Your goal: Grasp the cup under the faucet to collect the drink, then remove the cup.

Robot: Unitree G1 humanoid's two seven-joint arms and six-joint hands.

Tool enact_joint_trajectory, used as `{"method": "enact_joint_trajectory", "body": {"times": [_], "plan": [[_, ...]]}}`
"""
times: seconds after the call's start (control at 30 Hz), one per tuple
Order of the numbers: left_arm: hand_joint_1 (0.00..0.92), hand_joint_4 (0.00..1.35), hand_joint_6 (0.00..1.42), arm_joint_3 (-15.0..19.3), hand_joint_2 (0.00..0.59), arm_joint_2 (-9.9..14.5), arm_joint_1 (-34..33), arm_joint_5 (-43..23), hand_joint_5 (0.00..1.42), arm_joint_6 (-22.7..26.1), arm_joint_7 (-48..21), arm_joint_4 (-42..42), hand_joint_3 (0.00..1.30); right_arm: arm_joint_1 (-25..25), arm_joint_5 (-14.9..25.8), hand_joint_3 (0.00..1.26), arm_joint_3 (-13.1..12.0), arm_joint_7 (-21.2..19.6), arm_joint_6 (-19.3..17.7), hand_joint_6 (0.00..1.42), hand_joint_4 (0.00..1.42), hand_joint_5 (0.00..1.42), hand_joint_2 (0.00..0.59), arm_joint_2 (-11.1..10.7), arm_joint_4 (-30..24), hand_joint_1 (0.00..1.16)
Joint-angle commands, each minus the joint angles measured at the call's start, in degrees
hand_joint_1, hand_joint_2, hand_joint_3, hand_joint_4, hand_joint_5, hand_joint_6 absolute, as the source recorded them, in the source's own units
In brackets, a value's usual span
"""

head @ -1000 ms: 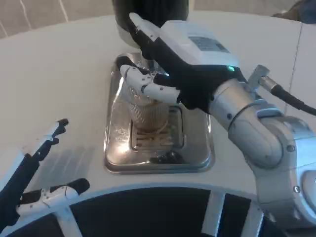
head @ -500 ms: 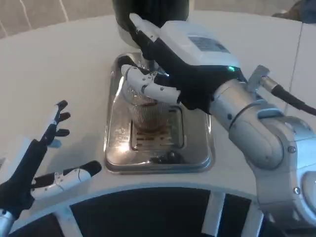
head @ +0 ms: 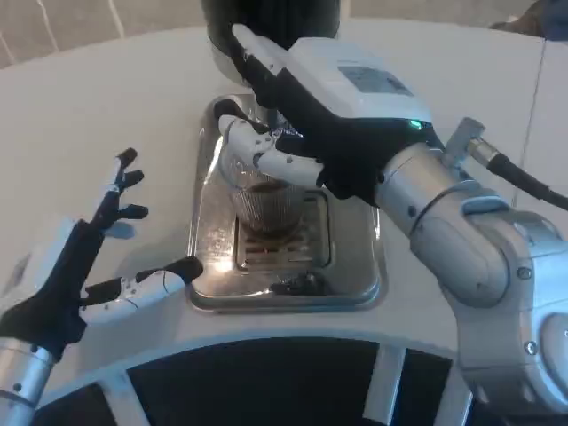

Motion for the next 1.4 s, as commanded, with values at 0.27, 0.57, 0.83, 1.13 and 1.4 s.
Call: {"method": "enact_joint_trajectory", "body": {"times": [0.27, 0.57, 0.83, 1.13, 1.4], "plan": [[0.389, 0.0, 0.37, -2.51, 0.041, -0.84, -4.1, 1.36, 0.29, -1.29, 0.76, 5.31, 0.0, 1.6, 0.56, 0.0, 1.02, 2.75, -1.29, 0.0, 0.0, 0.0, 0.534, 1.3, -0.18, 0.0], [0.398, 0.0, 0.37, -3.78, 0.049, -1.54, -7.13, 2.96, 0.29, -0.98, 2.28, 8.27, 0.0, 1.48, 0.56, 0.0, 0.8, 2.73, -1.19, 0.0, 0.0, 0.0, 0.541, 1.56, 0.35, 0.0], [0.404, 0.0, 0.37, -4.33, 0.053, -2.04, -9.9, 3.45, 0.3, -0.63, 3.29, 10.58, 0.0, 1.48, 0.29, 0.0, 0.84, 2.93, -0.99, 0.0, 0.0, 0.0, 0.541, 1.85, 0.32, 0.0], [0.407, 0.0, 0.31, -5.31, 0.056, -2.67, -12.91, 4.36, 0.31, -1.07, 4.73, 13.91, 0.0, 1.67, -0.48, 0.0, 0.64, 3.63, -0.68, 0.0, 0.0, 0.0, 0.537, 2.06, -0.16, 0.0], [0.407, 0.0, 0.3, -6.07, 0.057, -2.42, -13.62, 4.47, 0.31, -2.17, 5.2, 15.32, 0.0, 2.38, -1.78, 0.0, 0.34, 4.65, -0.3, 0.0, 0.0, 0.0, 0.537, 2.39, -1.55, 0.0]]}}
